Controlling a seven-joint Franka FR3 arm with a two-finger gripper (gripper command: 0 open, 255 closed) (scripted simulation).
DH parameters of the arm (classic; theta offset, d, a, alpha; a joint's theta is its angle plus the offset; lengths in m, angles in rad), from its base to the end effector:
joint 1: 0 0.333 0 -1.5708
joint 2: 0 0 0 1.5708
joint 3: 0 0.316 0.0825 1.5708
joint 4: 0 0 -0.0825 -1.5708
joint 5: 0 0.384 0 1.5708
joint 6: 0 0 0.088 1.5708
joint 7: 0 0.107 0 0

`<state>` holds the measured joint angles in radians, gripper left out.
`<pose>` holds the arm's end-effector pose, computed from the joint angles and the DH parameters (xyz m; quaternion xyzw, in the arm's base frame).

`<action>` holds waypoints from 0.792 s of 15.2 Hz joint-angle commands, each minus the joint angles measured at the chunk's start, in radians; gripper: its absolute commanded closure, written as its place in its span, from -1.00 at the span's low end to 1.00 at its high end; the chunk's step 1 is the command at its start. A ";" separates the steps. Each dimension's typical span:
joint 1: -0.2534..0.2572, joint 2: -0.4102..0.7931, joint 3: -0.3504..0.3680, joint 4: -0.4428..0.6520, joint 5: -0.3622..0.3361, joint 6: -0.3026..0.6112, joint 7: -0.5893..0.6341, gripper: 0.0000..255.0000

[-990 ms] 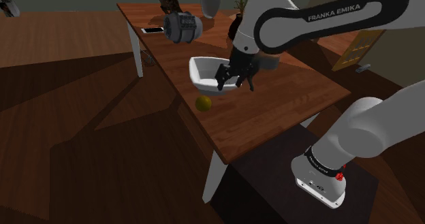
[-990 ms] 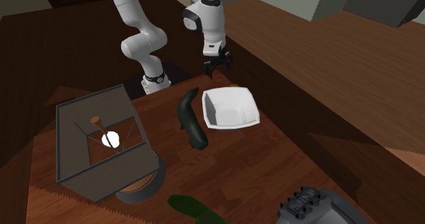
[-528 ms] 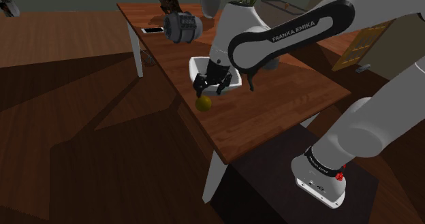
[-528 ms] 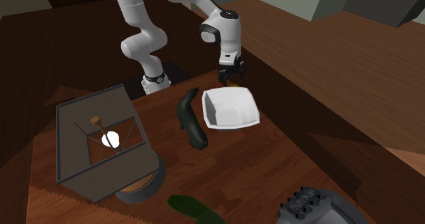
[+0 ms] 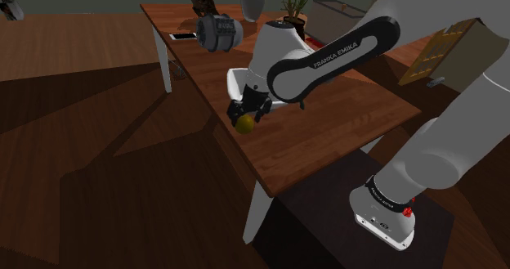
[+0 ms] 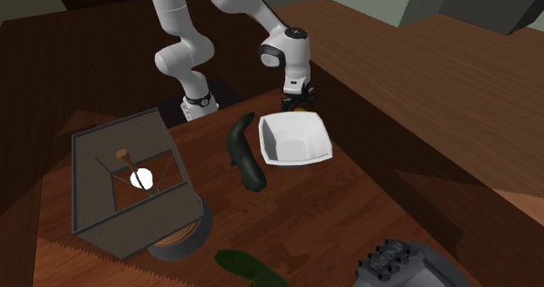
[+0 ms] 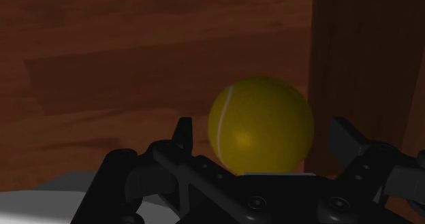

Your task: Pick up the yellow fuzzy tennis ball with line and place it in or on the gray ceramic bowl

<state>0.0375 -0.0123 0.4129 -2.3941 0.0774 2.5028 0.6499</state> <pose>0.4532 0.2185 0.3323 -0.9896 0.1287 -0.0394 0.0505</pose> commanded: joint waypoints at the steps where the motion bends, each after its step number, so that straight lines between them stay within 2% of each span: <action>1: 0.000 0.009 0.000 -0.001 -0.005 0.009 0.002 -1.00; 7: 0.000 0.008 0.000 0.000 -0.005 0.009 0.002 -1.00; 8: 0.000 0.008 0.000 0.000 -0.005 0.009 0.002 1.00; 12: 0.000 0.008 0.000 0.000 -0.005 0.008 0.002 1.00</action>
<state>0.0376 -0.0044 0.4133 -2.3933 0.0730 2.5119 0.6524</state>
